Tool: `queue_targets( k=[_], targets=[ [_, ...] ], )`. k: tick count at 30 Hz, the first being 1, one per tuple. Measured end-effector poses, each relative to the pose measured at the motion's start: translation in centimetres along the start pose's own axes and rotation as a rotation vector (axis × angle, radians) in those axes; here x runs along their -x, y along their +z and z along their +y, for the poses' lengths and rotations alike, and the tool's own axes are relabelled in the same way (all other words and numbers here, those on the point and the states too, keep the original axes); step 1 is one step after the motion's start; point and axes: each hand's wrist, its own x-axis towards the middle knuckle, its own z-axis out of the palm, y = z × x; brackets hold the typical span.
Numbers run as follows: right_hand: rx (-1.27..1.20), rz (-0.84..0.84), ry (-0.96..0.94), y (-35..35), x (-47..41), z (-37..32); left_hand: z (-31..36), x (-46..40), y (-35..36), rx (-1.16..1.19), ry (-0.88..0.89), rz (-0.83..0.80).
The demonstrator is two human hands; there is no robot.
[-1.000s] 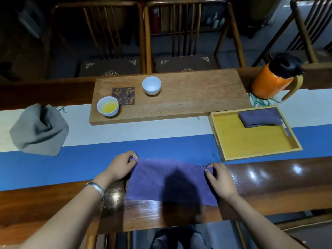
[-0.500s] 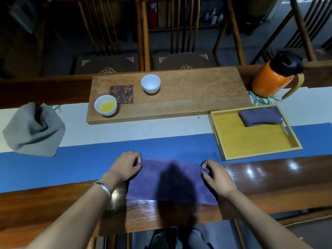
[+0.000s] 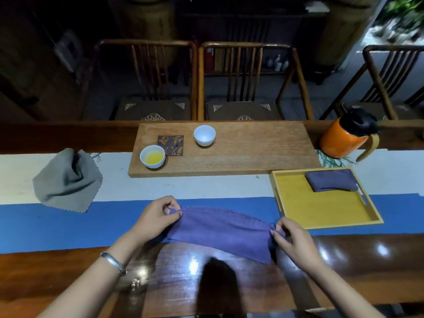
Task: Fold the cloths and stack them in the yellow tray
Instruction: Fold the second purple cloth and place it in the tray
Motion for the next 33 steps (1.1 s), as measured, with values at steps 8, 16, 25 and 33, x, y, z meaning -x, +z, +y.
queue_targets(
  k=[8,16,25,33],
  targets=[
    [-0.05,0.107,-0.075,-3.9,0.1,-2.9,4.5,2.9,-2.4,0.11,0.042,0.038],
    [-0.116,0.024,-0.016,-3.7,2.2,-2.8,3.2,5.9,-2.3,0.184,-0.06,-0.064],
    [0.008,-0.079,0.182,0.9,-4.2,-0.4,-0.5,0.2,1.5,-0.027,-0.293,0.196],
    [0.162,-0.146,0.245,3.7,-4.4,0.7,-3.5,0.4,3.7,-0.349,-0.435,0.137]
  ],
)
